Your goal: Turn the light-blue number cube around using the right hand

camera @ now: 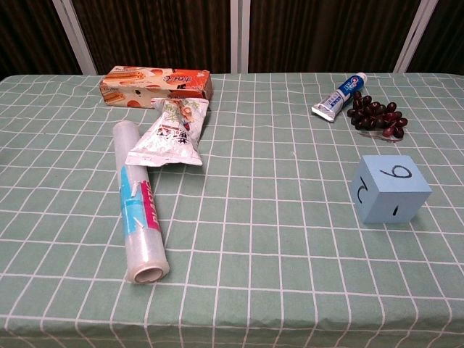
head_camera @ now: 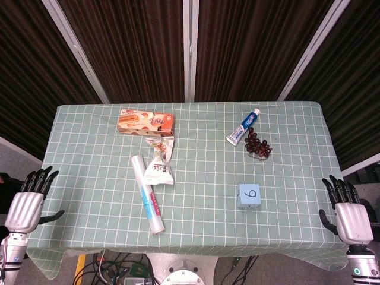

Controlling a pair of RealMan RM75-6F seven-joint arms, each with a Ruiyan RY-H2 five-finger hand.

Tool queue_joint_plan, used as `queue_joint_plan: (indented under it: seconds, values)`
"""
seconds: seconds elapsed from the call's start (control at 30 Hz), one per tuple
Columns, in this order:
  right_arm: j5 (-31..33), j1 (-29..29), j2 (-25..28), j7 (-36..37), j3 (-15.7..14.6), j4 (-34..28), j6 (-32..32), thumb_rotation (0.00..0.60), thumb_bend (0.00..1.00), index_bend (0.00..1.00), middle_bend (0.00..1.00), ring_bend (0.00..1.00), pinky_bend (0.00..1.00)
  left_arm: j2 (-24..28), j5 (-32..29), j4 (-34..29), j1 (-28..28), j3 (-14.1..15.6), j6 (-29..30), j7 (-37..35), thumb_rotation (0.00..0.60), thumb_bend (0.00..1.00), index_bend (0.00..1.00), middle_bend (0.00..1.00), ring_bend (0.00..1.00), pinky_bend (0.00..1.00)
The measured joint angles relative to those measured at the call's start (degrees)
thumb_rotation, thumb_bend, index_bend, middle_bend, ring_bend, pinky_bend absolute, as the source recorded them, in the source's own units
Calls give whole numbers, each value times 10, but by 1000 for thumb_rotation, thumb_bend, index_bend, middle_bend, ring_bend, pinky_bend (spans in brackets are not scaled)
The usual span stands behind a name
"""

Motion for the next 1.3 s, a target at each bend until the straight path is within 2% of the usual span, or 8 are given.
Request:
queue_joint_plan:
  seconds: [0.07,0.1,0.13,0.3,0.47,0.8,1.1,1.3]
  values:
    - [-2,1,0,-11,-1,0,0,600,1000,0,397,385,480,-2,2,3,0,2,0,1,600,0,75,0,0,4]
    - [-6,2,-1,-18,-2,1,0,600,1000,0,574,553,624,-3,1,5,1,2,0,1,600,0,75,0,0,4]
    - [-10,2,-1,-21,-4,3,0,600,1000,0,654,620,679,-5,0,6,1,2,-1,1,600,0,75,0,0,4]
    - [-24,8,2,-34,-13,8,-9,600,1000,0,852,773,756,-8,0,8,-1,3,-4,5,600,0,75,0,0,4]
    - [-21,19,22,-63,-27,-7,-55,600,1000,0,887,797,762,-7,0,4,-3,2,-6,9,600,0,75,0,0,4]
    - [46,86,94,-141,-49,-95,-235,600,1000,2,901,805,762,-5,-3,2,-3,3,-8,13,600,0,75,0,0,4]
    - [90,170,106,-199,-43,-145,-346,600,1000,42,902,805,762,-1,-7,0,-2,2,-9,13,600,0,75,0,0,4]
    - [122,207,105,-231,-44,-174,-389,600,1000,45,902,805,762,1,-9,3,-1,3,-9,9,600,0,76,0,0,4]
